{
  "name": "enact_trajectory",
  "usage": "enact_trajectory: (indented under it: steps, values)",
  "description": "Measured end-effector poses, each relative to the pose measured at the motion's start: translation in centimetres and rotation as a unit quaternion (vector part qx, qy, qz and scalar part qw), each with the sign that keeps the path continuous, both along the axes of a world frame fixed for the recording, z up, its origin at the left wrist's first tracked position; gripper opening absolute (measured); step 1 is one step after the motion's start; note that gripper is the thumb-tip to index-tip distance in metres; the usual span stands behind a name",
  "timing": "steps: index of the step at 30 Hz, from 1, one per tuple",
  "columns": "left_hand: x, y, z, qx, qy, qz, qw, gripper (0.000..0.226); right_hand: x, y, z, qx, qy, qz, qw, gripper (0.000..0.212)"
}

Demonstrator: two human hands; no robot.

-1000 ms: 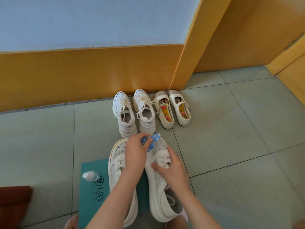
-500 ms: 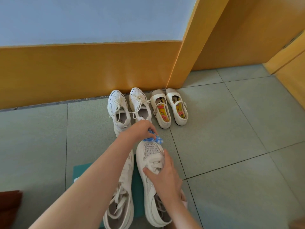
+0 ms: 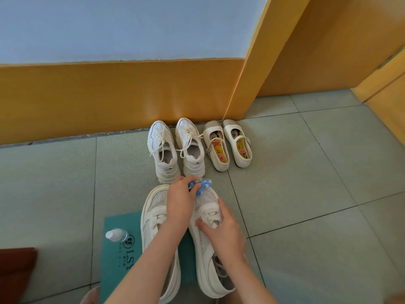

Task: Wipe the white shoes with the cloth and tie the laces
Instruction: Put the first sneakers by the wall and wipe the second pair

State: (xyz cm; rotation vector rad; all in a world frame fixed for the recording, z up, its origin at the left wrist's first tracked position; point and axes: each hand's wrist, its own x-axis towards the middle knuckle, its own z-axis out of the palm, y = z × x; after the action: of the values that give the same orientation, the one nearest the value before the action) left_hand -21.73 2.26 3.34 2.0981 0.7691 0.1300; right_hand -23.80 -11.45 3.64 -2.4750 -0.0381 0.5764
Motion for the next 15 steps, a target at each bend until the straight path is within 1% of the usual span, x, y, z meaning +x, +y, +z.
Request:
enact_trajectory:
  steps: [2, 8, 12, 15]
  values:
    - [-0.5, -0.9, 0.2, -0.022, -0.011, 0.051, 0.998, 0.026, 0.1, -0.2, -0.2, 0.014, 0.008, -0.012, 1.000, 0.088]
    - [-1.5, -3.0, 0.8, -0.082, -0.033, 0.137, 0.987, 0.022, 1.2, -1.2, -0.2, 0.071, 0.059, -0.018, 0.996, 0.091]
    - [-2.6, -4.0, 1.0, -0.110, -0.036, 0.156, 0.981, 0.021, 2.0, -1.8, 0.3, 0.134, 0.098, -0.029, 0.986, 0.087]
    - [-3.6, -4.6, 1.0, -0.118, -0.043, 0.162, 0.979, 0.021, 2.2, -1.9, 0.2, 0.156, 0.113, -0.027, 0.981, 0.085]
